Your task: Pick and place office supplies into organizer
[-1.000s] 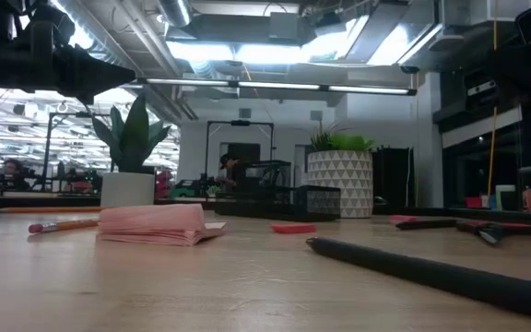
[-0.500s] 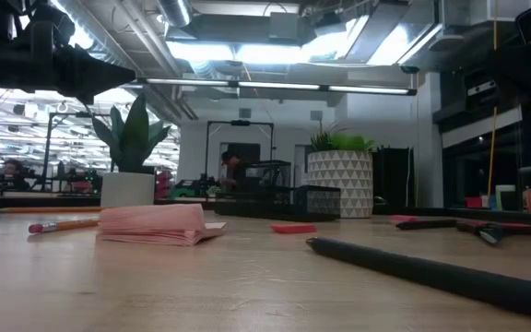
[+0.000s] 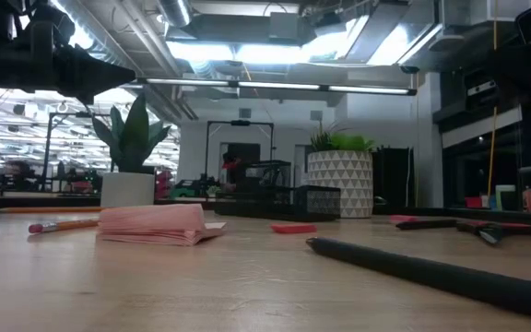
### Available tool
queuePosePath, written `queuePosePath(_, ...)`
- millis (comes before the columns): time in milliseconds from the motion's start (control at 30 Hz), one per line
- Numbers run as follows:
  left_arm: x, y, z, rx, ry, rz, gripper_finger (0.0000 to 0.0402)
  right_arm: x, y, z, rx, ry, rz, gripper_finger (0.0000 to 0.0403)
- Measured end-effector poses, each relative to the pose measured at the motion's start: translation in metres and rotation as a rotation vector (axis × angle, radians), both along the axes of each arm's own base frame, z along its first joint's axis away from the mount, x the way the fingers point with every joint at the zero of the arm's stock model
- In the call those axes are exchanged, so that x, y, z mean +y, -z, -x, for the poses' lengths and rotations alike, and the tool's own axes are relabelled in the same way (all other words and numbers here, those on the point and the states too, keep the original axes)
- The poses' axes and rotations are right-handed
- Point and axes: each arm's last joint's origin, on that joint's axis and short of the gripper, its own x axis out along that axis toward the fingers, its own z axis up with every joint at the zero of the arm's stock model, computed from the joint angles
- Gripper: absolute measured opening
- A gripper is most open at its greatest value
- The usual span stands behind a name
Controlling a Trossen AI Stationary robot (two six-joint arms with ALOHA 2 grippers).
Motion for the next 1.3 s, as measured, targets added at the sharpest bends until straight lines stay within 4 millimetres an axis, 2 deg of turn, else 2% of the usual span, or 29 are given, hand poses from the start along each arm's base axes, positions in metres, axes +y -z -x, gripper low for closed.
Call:
queuePosePath(1067,0.0,-0.0001,0.0,-0.002,0.0,0.0,0.0006,0.0,-0.0001,0.0,0.0,0.0,-0.001,0.0012)
queuePosePath(1300,0.0,-0.0001,0.0,-0.018,0.006,0.05,0.0006,0.0,0.0,0.0,0.0,0.0,-0.001,0.0012)
